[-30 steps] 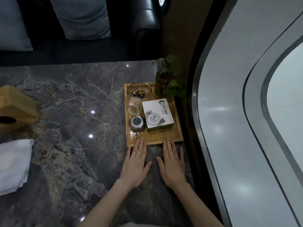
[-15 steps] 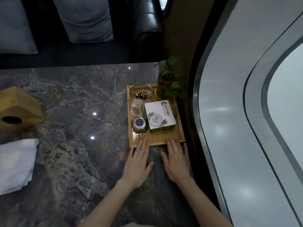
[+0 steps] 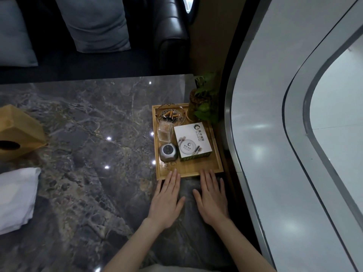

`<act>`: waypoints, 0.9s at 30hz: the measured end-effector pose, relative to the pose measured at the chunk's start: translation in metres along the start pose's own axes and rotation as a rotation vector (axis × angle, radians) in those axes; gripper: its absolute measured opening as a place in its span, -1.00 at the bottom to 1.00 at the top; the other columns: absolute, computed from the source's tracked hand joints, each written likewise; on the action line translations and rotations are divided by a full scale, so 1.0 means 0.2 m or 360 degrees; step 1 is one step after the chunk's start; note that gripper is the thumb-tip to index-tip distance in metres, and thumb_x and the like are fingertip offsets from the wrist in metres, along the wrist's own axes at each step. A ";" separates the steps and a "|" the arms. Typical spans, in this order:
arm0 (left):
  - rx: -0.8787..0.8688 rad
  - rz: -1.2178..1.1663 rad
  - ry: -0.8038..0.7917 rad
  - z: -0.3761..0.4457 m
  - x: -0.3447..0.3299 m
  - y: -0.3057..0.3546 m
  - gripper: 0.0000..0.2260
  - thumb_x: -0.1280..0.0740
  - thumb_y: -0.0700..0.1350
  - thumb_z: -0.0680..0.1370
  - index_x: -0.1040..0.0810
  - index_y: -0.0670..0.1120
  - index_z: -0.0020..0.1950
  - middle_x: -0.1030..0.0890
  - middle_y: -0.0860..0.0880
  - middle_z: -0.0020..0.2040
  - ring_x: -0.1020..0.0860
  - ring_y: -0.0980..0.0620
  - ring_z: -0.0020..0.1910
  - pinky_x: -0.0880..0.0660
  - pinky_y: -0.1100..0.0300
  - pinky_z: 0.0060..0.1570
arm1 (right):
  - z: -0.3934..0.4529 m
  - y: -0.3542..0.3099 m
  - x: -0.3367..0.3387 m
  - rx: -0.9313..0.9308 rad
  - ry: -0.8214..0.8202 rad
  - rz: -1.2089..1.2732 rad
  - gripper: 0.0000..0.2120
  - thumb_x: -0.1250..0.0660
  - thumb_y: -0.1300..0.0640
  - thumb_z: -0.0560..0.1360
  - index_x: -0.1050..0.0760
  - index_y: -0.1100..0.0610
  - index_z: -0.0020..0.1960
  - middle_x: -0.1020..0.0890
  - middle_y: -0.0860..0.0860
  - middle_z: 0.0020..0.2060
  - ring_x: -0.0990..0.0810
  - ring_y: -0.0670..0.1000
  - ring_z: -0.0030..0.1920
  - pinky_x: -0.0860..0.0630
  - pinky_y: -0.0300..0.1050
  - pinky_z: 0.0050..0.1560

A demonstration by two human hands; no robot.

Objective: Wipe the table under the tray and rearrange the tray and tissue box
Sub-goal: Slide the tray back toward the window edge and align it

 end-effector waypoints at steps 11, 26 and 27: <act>-0.0047 -0.0145 -0.0058 0.08 0.05 0.00 -0.40 0.24 0.17 0.48 0.33 -0.06 0.43 0.31 0.00 0.47 0.32 0.04 0.46 0.34 0.12 0.39 | 0.08 -0.01 0.03 -0.0014 -0.0070 0.0021 -0.37 0.35 -0.21 0.42 0.41 0.07 0.38 0.31 -0.07 0.40 0.32 -0.12 0.41 0.33 -0.02 0.43; -0.0027 -0.0169 -0.0160 0.10 0.05 0.00 -0.37 0.28 0.19 0.44 0.34 -0.06 0.43 0.25 -0.02 0.52 0.28 0.05 0.48 0.30 0.09 0.41 | 0.09 -0.03 0.04 -0.0050 -0.0065 0.0044 -0.37 0.19 -0.16 0.53 0.22 0.12 0.49 0.10 0.05 0.53 0.22 -0.05 0.49 0.30 0.00 0.43; -0.0023 -0.0176 -0.0162 0.10 0.05 0.00 -0.38 0.26 0.18 0.46 0.33 -0.06 0.43 0.23 -0.03 0.53 0.28 0.05 0.48 0.30 0.09 0.42 | 0.09 -0.03 0.05 -0.0057 -0.0076 0.0033 -0.40 0.13 -0.13 0.57 0.21 0.12 0.49 0.09 0.05 0.53 0.19 -0.03 0.50 0.29 0.01 0.44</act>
Point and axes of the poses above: each hand's wrist, its own z-axis towards the middle knuckle, its own x-axis out of the back of the hand, y = z × x, the point moved 2 cm from there along z, towards the middle knuckle
